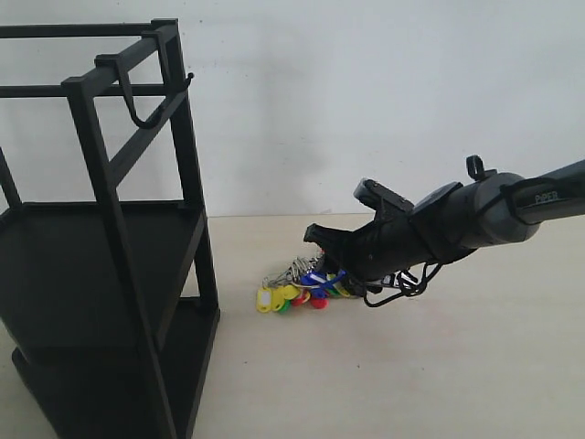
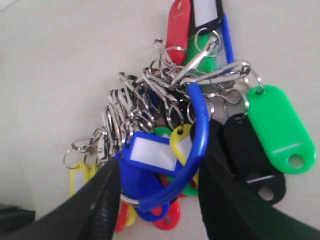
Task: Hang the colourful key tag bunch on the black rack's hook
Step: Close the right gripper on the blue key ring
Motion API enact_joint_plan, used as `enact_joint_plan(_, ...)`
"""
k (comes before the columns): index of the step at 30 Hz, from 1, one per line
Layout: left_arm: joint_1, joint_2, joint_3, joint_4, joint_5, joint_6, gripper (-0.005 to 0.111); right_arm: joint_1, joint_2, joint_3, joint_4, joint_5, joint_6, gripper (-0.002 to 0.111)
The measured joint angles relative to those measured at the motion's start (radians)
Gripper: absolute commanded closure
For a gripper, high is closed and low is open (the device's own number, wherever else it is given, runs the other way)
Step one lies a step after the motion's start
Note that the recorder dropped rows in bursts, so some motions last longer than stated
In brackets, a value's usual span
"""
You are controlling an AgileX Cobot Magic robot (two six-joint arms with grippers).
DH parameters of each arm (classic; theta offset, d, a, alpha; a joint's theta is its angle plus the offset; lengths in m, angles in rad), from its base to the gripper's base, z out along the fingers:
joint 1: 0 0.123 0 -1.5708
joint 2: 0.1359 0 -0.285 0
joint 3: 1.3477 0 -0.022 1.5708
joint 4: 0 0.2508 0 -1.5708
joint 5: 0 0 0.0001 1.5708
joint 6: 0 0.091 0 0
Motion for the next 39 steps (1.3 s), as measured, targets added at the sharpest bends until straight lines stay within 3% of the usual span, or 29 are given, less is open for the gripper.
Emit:
enact_joint_plan(35,0.0,0.0,0.0,0.0,0.0,0.0,0.102,0.002,0.051,-0.025,0.016,-0.049,0.043,0.068)
enact_joint_plan(37,0.0,0.0,0.0,0.0,0.0,0.0,0.102,0.002,0.054,-0.036,0.016,-0.036,0.043,0.074)
enact_joint_plan(39,0.0,0.0,0.0,0.0,0.0,0.0,0.102,0.002,0.054,-0.039,0.016,-0.034,0.043,0.088)
